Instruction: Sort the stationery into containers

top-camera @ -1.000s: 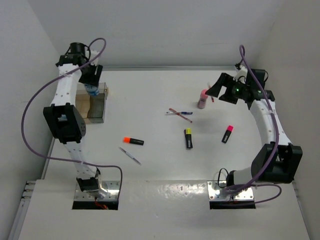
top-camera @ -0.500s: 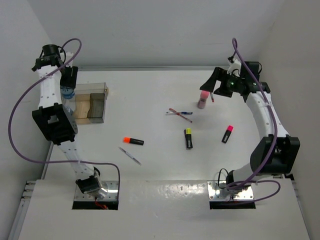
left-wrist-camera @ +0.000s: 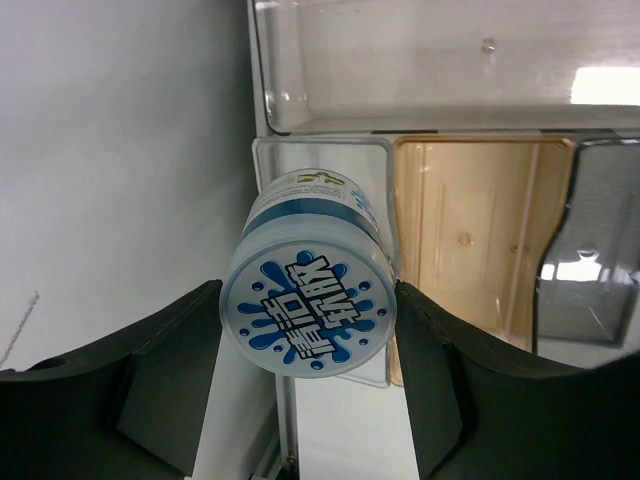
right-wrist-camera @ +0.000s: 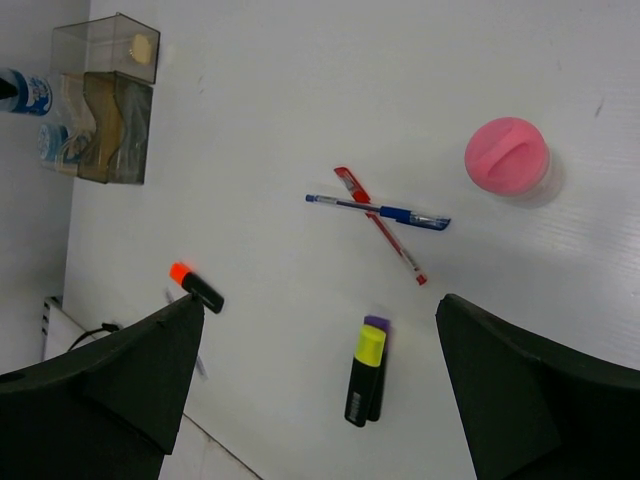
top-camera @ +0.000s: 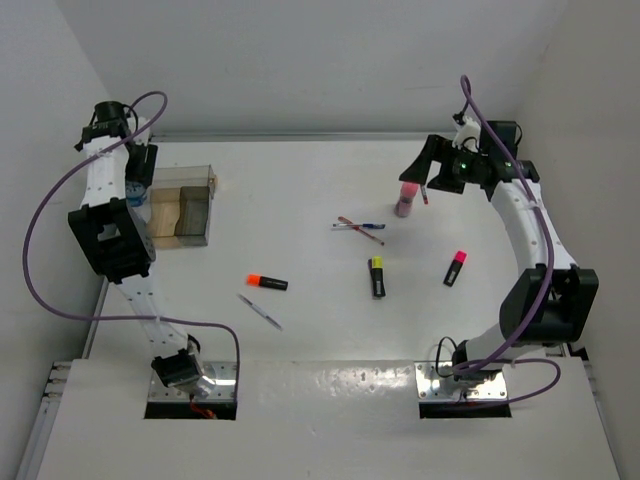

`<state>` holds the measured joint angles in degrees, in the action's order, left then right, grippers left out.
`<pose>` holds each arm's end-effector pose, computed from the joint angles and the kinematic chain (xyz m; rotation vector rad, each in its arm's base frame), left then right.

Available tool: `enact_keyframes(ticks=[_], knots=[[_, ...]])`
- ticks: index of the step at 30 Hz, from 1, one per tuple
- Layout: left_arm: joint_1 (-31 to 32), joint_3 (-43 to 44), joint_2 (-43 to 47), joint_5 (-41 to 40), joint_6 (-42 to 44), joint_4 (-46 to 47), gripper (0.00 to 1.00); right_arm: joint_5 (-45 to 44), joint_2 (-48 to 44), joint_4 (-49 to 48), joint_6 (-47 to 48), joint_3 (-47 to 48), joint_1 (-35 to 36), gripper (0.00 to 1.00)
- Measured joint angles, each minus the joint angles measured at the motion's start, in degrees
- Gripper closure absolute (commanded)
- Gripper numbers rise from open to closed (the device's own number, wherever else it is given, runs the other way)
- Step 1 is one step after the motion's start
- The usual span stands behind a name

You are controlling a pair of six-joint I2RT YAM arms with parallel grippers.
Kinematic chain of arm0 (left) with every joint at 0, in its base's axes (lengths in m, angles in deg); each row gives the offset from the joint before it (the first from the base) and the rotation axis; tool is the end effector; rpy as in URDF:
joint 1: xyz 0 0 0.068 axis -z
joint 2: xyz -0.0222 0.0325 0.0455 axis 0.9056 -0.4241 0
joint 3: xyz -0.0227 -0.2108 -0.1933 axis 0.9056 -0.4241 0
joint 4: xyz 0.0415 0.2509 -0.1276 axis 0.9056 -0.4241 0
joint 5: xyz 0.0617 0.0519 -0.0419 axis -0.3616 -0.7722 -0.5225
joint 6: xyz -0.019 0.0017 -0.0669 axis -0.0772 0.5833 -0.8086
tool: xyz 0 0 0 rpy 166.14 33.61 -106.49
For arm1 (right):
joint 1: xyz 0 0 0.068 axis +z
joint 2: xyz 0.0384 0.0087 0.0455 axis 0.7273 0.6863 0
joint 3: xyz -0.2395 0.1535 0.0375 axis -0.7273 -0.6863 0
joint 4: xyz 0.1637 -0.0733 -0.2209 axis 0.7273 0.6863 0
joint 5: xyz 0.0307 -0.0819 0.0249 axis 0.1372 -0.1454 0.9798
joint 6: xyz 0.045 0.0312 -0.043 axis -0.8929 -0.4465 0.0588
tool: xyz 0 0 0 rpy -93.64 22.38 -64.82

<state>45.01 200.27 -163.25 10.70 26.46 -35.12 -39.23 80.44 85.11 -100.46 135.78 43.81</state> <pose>0.4677 0.1774 0.2934 -0.0756 2.6029 0.4268 0.3792 0.0125 0.3226 0.1813 2.2774 0.8445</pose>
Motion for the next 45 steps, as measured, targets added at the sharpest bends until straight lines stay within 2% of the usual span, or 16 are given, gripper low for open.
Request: enact_keyframes(ticks=[24,26,27,28,30,31,33,35,36,38,45], knots=[[-0.5,-1.8,-5.6,-0.1,-1.0,5.6,0.75,0.0,0.0,0.9,2.2,0.3,0.0,0.02],[-0.7,-1.8,-5.6,0.3,-1.3,5.8,0.72,0.0,0.0,0.9,2.4,0.3,0.0,0.02],[-0.7,-1.8,-5.6,0.5,-1.5,5.8,0.68,0.0,0.0,0.9,2.4,0.3,0.0,0.02],[-0.7,-1.8,-5.6,0.7,-1.6,5.8,0.57,0.0,0.0,0.9,2.4,0.3,0.0,0.02],[-0.8,-1.8,-5.6,1.0,-2.0,5.8,0.44,0.0,0.0,0.9,2.6,0.3,0.0,0.02],[-0.9,-1.8,-5.6,1.1,-2.2,5.8,0.35,0.0,0.0,0.9,2.6,0.3,0.0,0.02],[-0.9,-1.8,-5.6,1.1,-2.6,5.8,0.24,0.0,0.0,0.9,2.8,0.3,0.0,0.02],[-0.9,-1.8,-5.6,1.3,-3.1,6.0,0.19,0.0,0.0,1.0,2.8,0.3,0.0,0.02],[-0.9,-1.6,-5.6,1.5,-3.4,6.0,0.05,0.0,0.0,1.0,2.9,0.3,0.0,0.02],[-0.9,-0.8,-5.6,2.1,-3.9,5.8,0.00,0.0,0.0,1.2,3.1,0.3,0.0,0.02],[-0.7,4.6,-3.5,7.9,-3.9,5.4,0.02,0.0,-0.2,1.9,4.7,0.0,0.0,0.03]])
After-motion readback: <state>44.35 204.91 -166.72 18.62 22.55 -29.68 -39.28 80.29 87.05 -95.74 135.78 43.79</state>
